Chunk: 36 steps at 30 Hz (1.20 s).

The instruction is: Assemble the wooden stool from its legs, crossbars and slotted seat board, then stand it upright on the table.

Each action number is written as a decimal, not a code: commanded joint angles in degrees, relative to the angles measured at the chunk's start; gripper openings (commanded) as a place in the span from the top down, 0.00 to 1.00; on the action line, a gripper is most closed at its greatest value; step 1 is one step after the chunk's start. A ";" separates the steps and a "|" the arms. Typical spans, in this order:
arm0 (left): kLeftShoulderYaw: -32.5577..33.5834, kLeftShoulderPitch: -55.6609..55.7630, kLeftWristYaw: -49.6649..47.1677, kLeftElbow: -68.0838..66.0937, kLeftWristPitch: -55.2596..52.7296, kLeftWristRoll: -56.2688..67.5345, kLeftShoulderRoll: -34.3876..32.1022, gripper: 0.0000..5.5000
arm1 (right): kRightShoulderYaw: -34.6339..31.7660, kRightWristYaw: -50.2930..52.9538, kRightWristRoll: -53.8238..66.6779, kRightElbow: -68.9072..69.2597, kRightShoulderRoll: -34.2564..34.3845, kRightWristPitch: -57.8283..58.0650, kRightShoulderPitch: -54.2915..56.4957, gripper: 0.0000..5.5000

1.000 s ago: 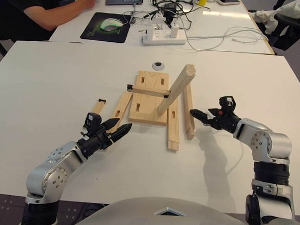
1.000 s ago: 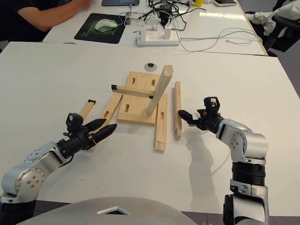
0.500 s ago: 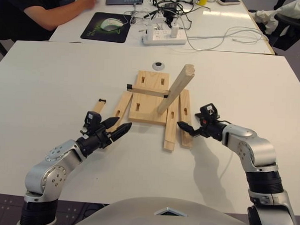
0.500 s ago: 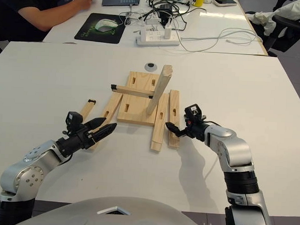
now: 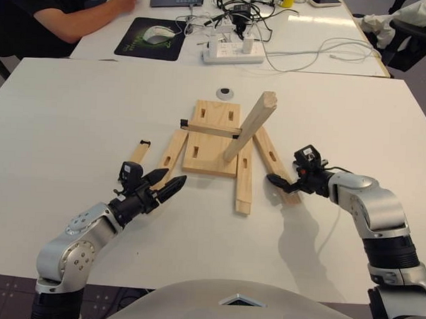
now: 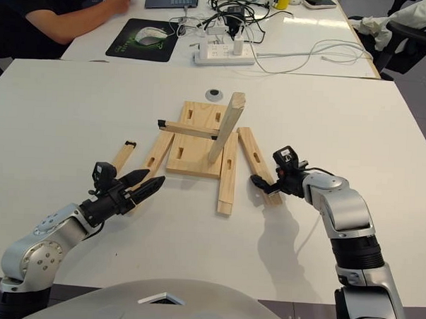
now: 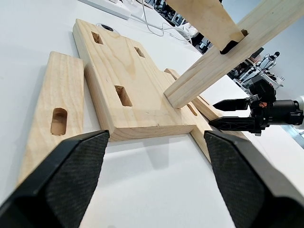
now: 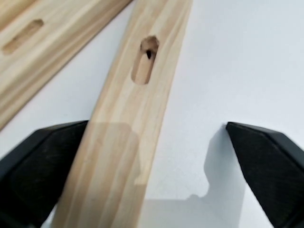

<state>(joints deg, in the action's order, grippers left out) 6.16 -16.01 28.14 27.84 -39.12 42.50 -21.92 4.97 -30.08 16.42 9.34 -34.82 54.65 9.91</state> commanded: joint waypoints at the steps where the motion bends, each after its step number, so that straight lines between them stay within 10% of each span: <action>1: 0.18 0.26 -0.46 0.40 -0.07 -0.23 -0.24 0.33 | 0.47 2.41 -0.02 3.14 2.34 3.86 0.03 0.02; 17: 1.01 1.49 -0.70 0.52 0.11 -0.75 -1.23 0.33 | -0.43 6.89 -2.34 1.27 3.12 5.72 -3.28 0.33; 27: 9.48 13.02 -13.90 -11.76 21.35 -19.83 0.50 0.33 | -0.31 8.08 -5.22 -5.62 3.87 -2.29 -3.87 0.61; 36: 13.24 24.06 -3.86 -19.74 19.14 -8.45 -1.18 0.33 | -10.92 10.84 -2.01 -15.09 9.74 -13.12 2.27 0.62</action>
<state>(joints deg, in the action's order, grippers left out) 19.00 6.67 22.71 9.21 -18.88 33.03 -21.77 -4.56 -20.07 14.15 -3.63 -26.70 42.47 11.46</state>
